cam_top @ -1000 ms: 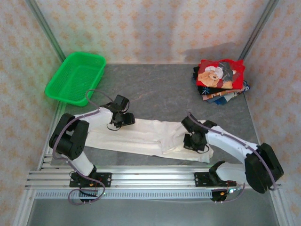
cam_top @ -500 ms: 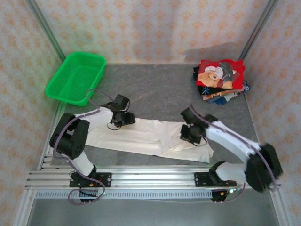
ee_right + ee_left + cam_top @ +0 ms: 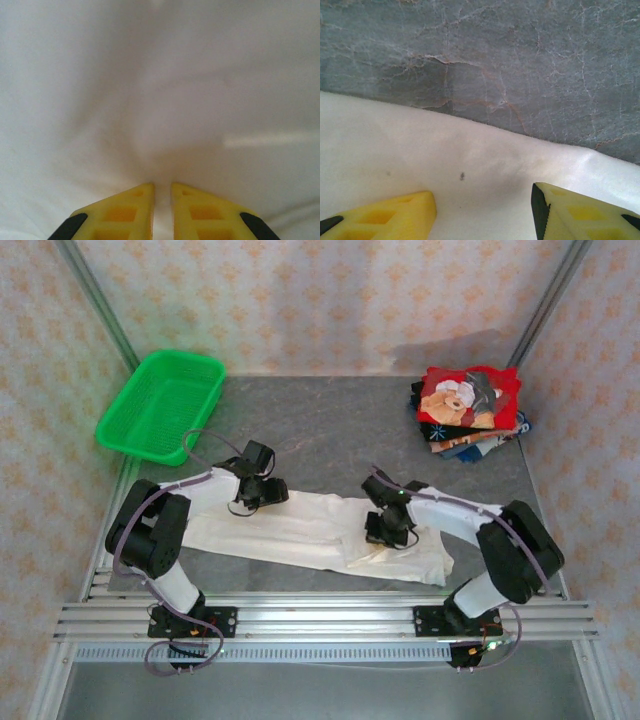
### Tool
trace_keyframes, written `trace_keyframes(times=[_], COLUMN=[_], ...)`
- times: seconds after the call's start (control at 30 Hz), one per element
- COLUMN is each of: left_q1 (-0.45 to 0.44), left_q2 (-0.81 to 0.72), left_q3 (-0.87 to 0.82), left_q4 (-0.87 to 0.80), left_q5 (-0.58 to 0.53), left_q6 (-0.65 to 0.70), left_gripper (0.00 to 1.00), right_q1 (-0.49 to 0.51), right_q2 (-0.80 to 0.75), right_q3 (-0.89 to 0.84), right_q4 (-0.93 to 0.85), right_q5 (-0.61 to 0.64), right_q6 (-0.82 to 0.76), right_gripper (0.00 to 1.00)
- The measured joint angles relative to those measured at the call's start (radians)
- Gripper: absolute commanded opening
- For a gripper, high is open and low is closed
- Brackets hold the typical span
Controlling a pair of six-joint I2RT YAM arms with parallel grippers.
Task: Fold and stack the t-shirts
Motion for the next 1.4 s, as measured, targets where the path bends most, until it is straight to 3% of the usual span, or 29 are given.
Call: trace_keyframes(times=[0.4,0.77,0.97,1.07,1.2,1.4], left_q1=[0.038,0.051,0.055,0.069,0.093,0.142], left_q2=[0.000,0.000,0.000,0.000,0.005,0.011], left_q3=[-0.008,-0.009,-0.009,-0.009,-0.008,0.003], left_q4=[0.018,0.023,0.024,0.029,0.035,0.021], left_q5=[0.056,0.076,0.081,0.089,0.089,0.063], left_q6=[0.001,0.009,0.008,-0.002,-0.004,-0.018], left_gripper=[0.57,0.57,0.57,0.57,0.57,0.58], right_q1=[0.016,0.026,-0.008,-0.037,-0.069,-0.130], right_q2=[-0.317,-0.399,-0.498,-0.424,-0.191,0.124], right_q3=[-0.161,-0.172,-0.154,-0.149,-0.100,0.125], right_q4=[-0.130,-0.223,-0.227,-0.210,-0.179,-0.161], right_q5=[0.012,0.009,0.088,0.129,0.172,0.245], right_q6=[0.116,0.166,0.266,0.298,0.300,0.272], right_gripper=[0.15,0.16,0.20,0.19,0.19,0.19])
